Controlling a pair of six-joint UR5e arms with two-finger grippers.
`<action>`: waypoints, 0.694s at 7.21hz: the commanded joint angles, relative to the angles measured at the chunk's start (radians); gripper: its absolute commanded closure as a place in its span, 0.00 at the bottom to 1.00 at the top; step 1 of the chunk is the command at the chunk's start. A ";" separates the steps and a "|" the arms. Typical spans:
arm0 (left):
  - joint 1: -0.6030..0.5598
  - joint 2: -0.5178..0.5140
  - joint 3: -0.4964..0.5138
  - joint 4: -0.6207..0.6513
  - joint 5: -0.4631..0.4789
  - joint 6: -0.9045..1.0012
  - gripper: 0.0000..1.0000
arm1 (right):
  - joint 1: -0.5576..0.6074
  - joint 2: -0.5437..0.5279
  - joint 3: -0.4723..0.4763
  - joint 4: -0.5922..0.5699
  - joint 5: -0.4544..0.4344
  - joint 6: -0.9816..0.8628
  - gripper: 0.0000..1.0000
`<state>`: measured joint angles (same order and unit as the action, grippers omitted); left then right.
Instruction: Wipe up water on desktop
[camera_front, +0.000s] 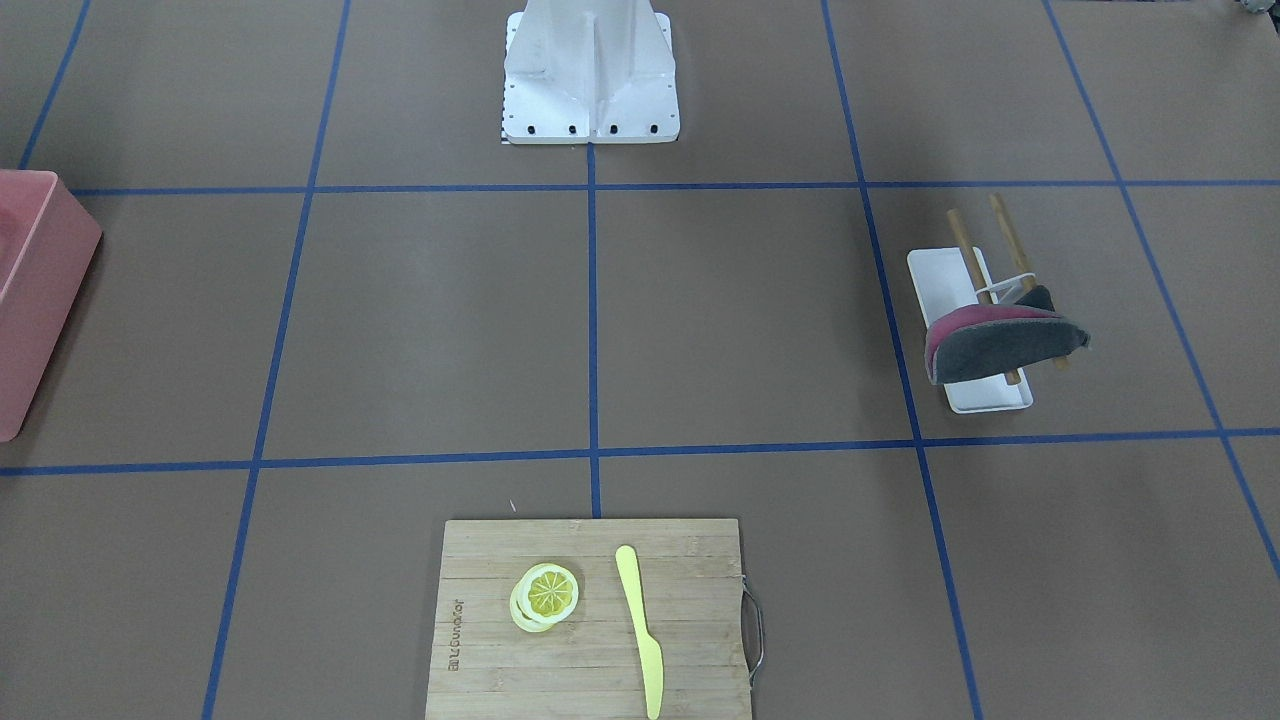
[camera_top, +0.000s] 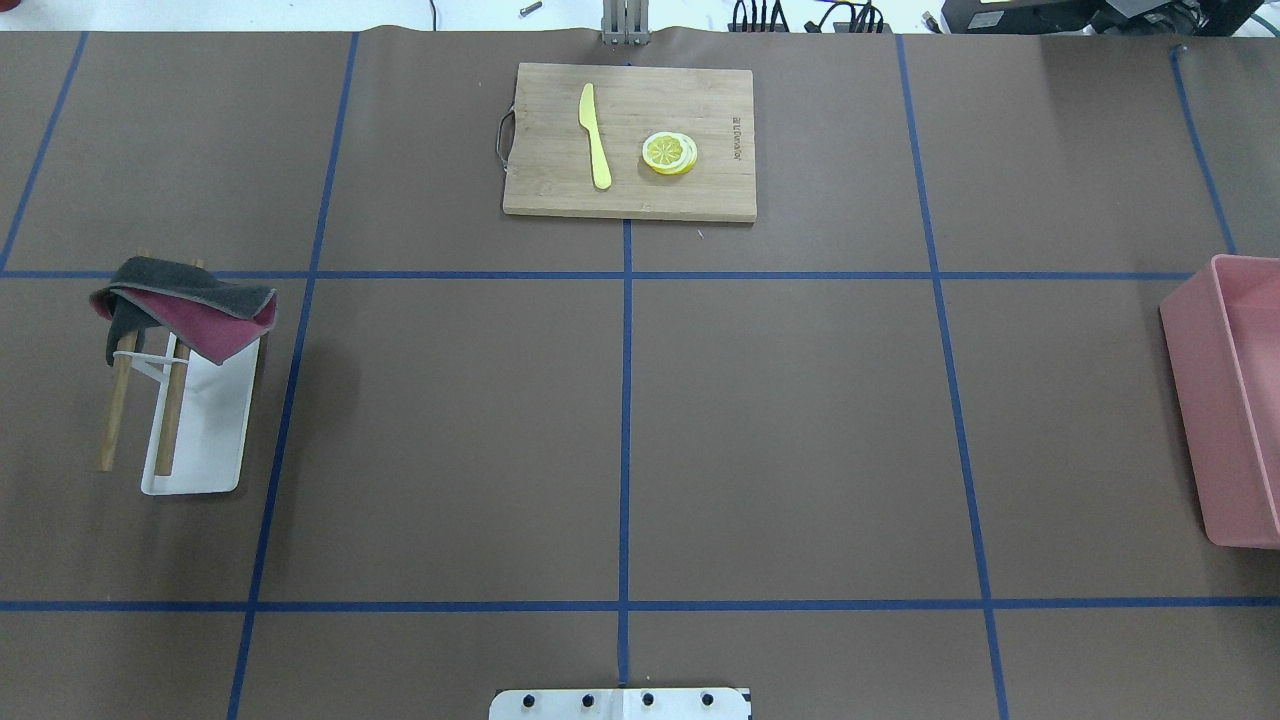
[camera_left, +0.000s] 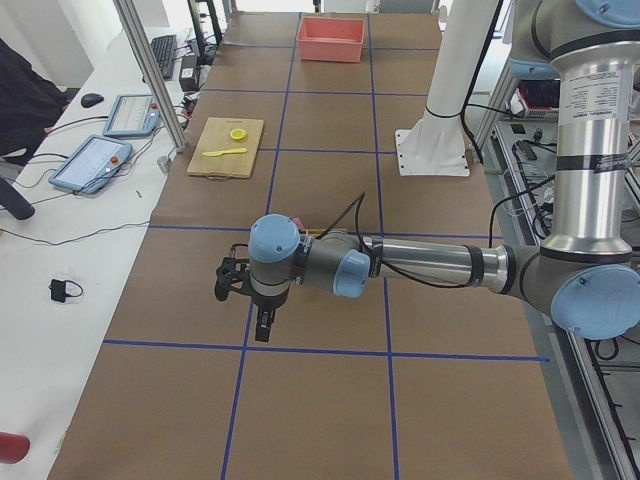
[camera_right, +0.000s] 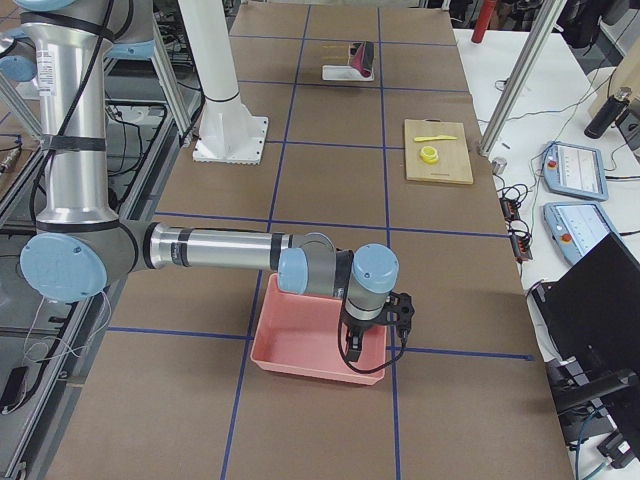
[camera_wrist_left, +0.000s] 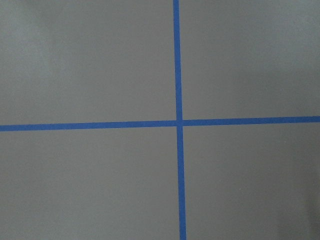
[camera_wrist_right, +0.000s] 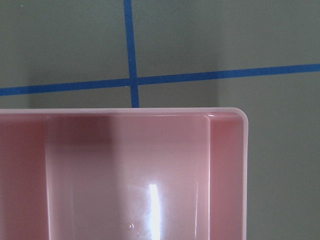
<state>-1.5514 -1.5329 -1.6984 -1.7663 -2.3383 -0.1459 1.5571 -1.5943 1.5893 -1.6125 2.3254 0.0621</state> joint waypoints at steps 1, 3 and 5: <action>0.037 -0.065 -0.035 -0.002 -0.003 -0.090 0.02 | 0.000 0.002 0.014 -0.001 0.053 0.001 0.00; 0.149 -0.123 -0.053 0.002 -0.096 -0.281 0.02 | 0.000 0.008 0.017 0.002 0.072 0.002 0.00; 0.270 -0.165 -0.063 -0.010 -0.087 -0.571 0.02 | -0.012 0.010 0.005 0.002 0.052 0.011 0.00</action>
<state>-1.3503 -1.6779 -1.7540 -1.7713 -2.4229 -0.5743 1.5531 -1.5852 1.6013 -1.6116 2.3892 0.0658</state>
